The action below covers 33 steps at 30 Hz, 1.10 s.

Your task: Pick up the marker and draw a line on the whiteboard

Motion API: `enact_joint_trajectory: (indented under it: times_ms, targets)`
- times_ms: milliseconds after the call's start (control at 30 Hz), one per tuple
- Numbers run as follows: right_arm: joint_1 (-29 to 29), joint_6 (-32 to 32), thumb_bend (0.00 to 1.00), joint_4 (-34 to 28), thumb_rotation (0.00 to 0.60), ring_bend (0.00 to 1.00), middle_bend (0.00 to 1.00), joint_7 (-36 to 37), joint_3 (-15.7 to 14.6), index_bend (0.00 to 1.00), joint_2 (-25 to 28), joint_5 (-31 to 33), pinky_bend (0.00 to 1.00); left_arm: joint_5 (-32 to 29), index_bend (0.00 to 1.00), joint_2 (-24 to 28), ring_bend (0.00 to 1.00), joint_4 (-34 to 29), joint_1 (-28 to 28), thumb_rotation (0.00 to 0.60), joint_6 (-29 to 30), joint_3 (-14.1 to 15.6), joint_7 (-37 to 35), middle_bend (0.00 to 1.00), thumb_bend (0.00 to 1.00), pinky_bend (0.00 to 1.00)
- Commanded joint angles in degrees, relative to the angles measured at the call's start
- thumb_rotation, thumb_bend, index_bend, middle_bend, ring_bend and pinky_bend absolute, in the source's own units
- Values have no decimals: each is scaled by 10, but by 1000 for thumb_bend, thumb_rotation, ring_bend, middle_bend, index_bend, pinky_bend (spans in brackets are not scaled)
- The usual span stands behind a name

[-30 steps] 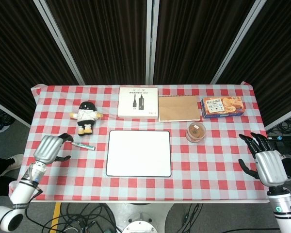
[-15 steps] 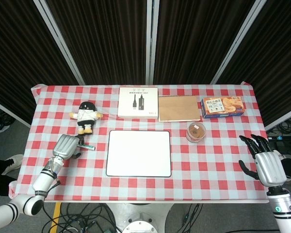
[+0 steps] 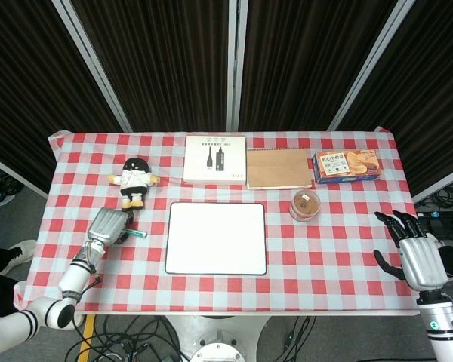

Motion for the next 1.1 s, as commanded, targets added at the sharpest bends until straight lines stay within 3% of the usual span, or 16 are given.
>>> enact_joint_trajectory:
  times_ms: [33,533,1100]
  targets:
    - [-1,0,247,2,600,92,218,1,0,123,0,1,115,-5,446,1,790,-3,-2,600,0,2,10,453,285,952]
    - [-4,1,247,9,600,91,219,9,-2,123,-2,4,115,-34,475,-2,790,-29,-22,600,7,6,120,490,284,953]
    - [-9,3,246,15,600,92,220,17,-4,123,-4,5,114,-84,482,-4,793,-50,-27,600,14,15,192,509,291,953]
